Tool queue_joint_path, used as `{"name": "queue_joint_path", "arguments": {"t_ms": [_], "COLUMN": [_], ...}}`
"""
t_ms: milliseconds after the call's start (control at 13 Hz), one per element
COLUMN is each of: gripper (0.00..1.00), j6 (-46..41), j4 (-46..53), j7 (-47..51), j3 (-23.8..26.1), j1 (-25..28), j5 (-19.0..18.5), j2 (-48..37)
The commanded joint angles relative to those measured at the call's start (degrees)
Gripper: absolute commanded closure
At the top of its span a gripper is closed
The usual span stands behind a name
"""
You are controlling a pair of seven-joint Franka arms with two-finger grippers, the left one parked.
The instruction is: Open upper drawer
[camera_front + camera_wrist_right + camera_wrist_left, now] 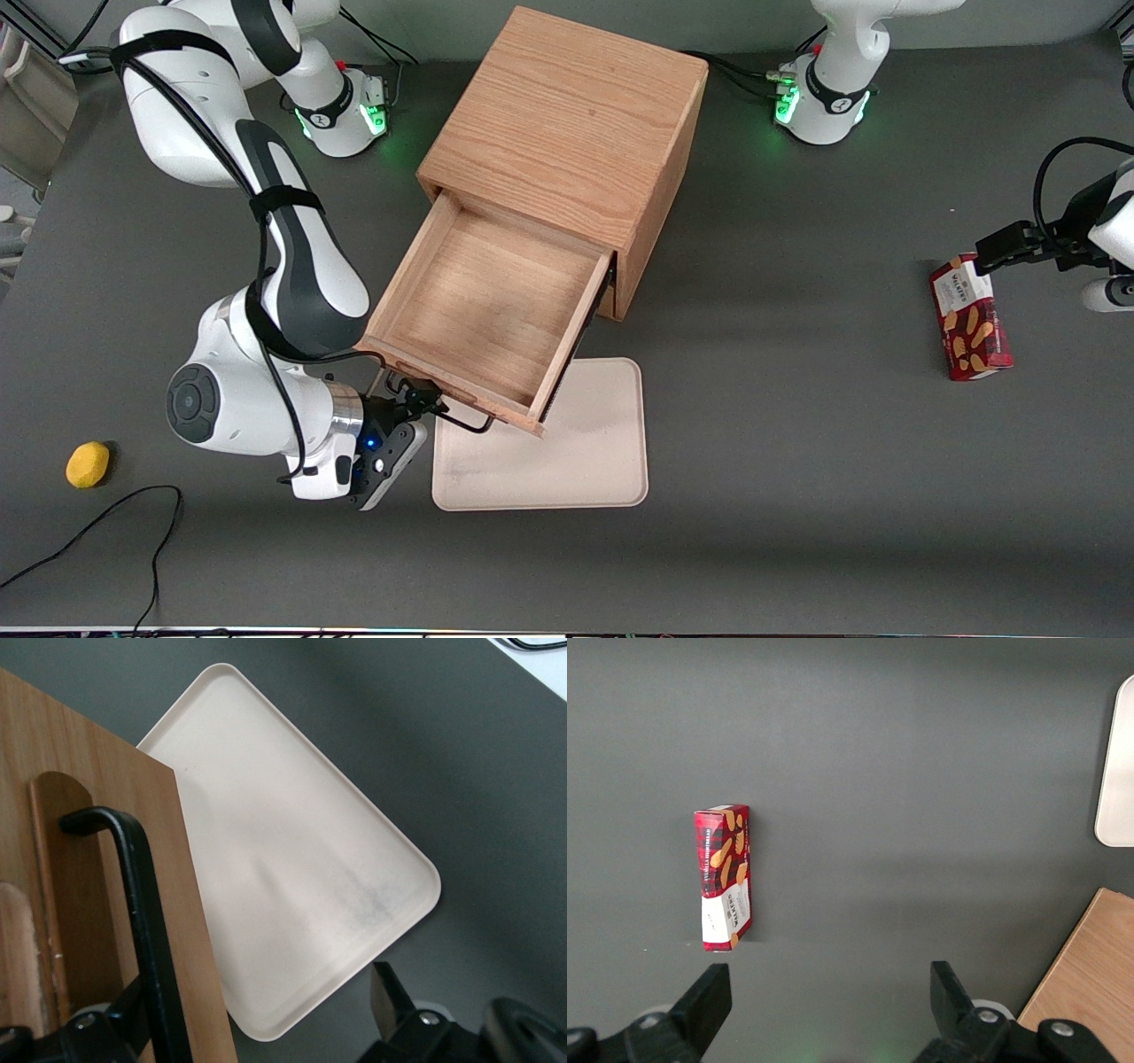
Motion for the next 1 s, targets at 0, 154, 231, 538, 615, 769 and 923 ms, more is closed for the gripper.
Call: {"name": "queue_joint_path", "arguments": {"t_ms": [0, 154, 231, 538, 615, 769, 923], "gripper": [0.00, 0.00, 0.00, 0.00, 0.00, 0.00, 0.00], "j6": [-0.7, -2.0, -2.6, -5.7, -6.6, -9.4, -12.3], "j4": [3.2, 4.0, 4.3, 4.5, 4.7, 6.3, 7.6], "j7": [0.0, 0.3, 0.5, 1.0, 1.1, 1.7, 1.9], "j3": [0.3, 0.9, 0.9, 0.9, 0.9, 0.9, 0.9], "j1": [-1.1, -1.1, -1.1, -1.1, -1.1, -1.2, -1.2], "j5": [0.7, 0.7, 0.8, 0.8, 0.8, 0.8, 0.7], "j2": [1.8, 1.8, 1.8, 1.5, 1.4, 1.2, 0.7]}}
